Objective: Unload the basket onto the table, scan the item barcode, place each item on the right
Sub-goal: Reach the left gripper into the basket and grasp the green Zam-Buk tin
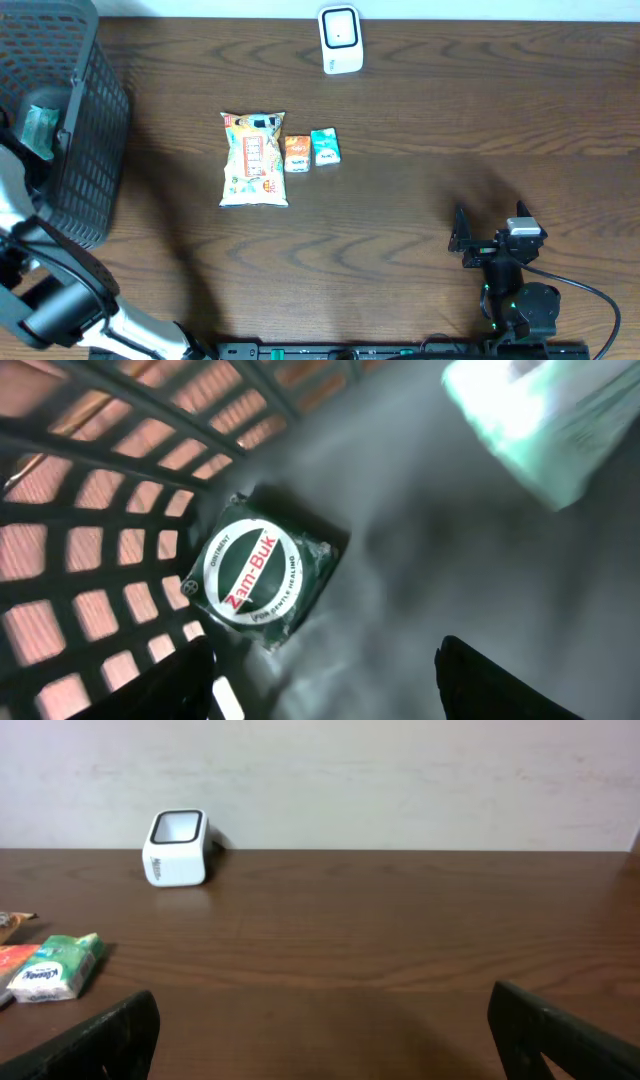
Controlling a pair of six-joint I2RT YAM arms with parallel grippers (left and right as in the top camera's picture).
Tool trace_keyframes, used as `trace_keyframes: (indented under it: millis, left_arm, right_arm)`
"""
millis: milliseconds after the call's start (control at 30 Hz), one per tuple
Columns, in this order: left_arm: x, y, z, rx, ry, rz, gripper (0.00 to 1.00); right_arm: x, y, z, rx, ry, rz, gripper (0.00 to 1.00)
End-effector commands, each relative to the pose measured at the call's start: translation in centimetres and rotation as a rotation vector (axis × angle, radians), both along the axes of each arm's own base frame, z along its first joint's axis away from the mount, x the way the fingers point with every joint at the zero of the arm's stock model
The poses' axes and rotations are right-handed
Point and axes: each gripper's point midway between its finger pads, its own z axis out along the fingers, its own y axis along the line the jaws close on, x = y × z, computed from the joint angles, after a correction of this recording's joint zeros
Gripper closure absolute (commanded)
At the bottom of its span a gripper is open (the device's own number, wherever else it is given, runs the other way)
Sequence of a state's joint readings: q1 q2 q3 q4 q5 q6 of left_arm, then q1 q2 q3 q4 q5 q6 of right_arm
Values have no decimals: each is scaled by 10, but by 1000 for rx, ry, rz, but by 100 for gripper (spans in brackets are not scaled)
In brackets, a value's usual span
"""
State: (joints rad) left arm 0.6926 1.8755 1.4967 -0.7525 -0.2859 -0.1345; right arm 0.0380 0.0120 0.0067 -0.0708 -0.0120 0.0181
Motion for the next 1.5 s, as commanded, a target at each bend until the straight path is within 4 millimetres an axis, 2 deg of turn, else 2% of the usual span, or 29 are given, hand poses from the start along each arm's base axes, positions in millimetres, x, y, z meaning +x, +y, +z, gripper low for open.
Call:
trace_keyframes:
  millis: [0, 200, 400, 567, 667, 800, 900, 967, 1100, 1233, 1267, 1300, 1333, 1400, 1467]
  left_arm:
    - [-9, 8, -24, -7, 137, -81, 30]
    - [-19, 17, -56, -55, 202, -91, 30]
    - [-35, 33, -70, -75, 199, -45, 30]
    - [-37, 29, -88, -173, 150, -62, 33]
    - [-43, 27, -99, -199, 168, -56, 45]
    - [-45, 25, -106, -216, 182, -55, 69]
    - [-45, 24, -106, -218, 179, -45, 92]
    - [-46, 23, -105, -220, 182, -46, 93]
    - [-40, 28, -81, -175, 109, 34, 93]
    - [-34, 34, -49, -115, 10, 118, 92]
    - [-32, 34, -42, -105, -11, 114, 87]
    - [-30, 34, -37, -100, -28, 111, 71]
    - [-30, 34, -33, -95, -36, 109, 60]
    - [-29, 34, -30, -92, -41, 109, 47]
    - [-29, 33, -31, -98, -41, 108, 29]
  right_arm:
    - [0, 2, 0, 11, 0, 8, 1]
    - [0, 2, 0, 11, 0, 8, 1]
    - [0, 2, 0, 11, 0, 8, 1]
    - [0, 2, 0, 11, 0, 8, 1]
    - [0, 2, 0, 11, 0, 8, 1]
    - [0, 2, 0, 11, 0, 8, 1]
    - [0, 2, 0, 11, 0, 8, 1]
    - [0, 2, 0, 11, 0, 8, 1]
    - [0, 2, 0, 11, 0, 8, 1]
    - [0, 2, 0, 11, 0, 8, 1]
    - [0, 2, 0, 11, 0, 8, 1]
    - [0, 2, 0, 11, 0, 8, 1]
    - [0, 2, 0, 11, 0, 8, 1]
    - [0, 2, 0, 11, 0, 8, 1]
    - [0, 2, 0, 11, 0, 8, 1]
